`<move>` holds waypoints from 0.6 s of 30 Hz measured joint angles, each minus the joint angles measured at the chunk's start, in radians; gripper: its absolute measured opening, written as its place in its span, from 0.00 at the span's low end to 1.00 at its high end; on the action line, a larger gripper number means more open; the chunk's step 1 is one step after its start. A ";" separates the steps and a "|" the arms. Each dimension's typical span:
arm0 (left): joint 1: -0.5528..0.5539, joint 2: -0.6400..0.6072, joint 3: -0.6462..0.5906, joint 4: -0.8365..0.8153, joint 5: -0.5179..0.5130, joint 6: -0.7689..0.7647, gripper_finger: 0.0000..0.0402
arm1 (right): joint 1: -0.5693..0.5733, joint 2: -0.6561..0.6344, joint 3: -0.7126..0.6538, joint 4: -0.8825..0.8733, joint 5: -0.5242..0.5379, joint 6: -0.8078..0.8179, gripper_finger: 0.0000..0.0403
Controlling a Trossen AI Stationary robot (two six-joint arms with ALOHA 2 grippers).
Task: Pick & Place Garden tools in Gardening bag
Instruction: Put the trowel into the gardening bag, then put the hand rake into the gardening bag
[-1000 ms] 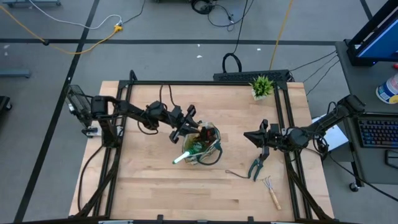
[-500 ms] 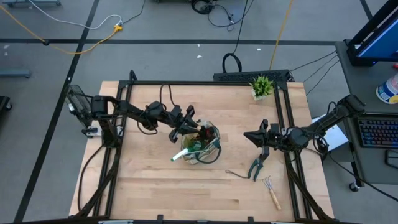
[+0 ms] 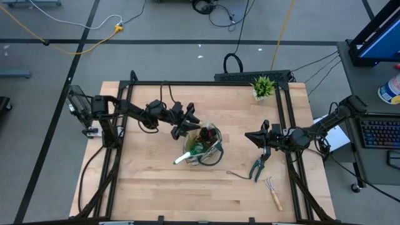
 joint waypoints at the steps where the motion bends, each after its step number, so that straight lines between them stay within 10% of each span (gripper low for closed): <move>1: 0.002 0.000 0.000 -0.008 0.007 0.000 0.31 | 0.000 0.000 0.000 0.000 0.000 0.000 0.00; 18: 0.042 -0.049 0.000 0.018 0.073 -0.097 0.58 | 0.000 0.000 0.000 -0.001 0.000 0.000 0.00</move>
